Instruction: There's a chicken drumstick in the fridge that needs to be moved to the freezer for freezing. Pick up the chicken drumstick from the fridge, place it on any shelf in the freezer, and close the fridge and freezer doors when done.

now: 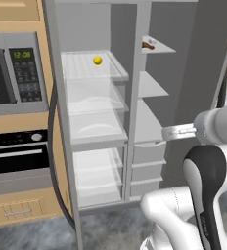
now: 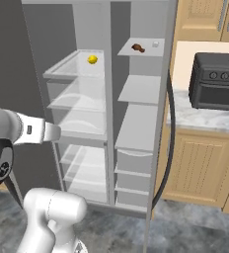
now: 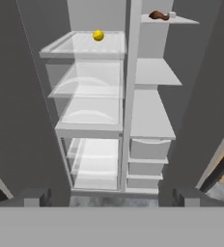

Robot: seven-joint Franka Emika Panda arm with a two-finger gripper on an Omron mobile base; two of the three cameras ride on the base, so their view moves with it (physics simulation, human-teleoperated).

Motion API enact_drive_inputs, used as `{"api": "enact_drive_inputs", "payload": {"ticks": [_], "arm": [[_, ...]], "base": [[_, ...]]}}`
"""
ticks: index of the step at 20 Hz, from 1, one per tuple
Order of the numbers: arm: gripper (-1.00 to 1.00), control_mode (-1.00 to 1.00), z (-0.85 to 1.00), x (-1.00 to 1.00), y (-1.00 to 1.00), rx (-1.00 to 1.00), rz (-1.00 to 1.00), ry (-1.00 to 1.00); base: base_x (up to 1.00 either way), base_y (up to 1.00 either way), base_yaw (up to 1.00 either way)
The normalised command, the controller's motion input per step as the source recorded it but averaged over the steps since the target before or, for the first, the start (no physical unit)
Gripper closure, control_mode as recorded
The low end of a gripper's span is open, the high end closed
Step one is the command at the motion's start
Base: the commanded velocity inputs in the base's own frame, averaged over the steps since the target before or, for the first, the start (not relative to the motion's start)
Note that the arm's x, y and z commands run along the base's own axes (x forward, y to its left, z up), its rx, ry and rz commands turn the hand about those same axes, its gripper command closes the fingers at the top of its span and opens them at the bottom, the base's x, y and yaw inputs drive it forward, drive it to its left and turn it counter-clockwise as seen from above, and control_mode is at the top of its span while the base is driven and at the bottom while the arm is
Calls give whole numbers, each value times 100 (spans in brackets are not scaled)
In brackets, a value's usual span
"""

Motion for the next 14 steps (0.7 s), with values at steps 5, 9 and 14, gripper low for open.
{"api": "enact_drive_inputs", "payload": {"ticks": [5,9,14], "arm": [[-100,100,0,0,0,0,0,0],[-100,100,0,0,0,0,0,0],[-100,-100,0,0,5,0,0,0]], "base": [[-36,0,0],[-5,0,0],[0,0,0]]}}
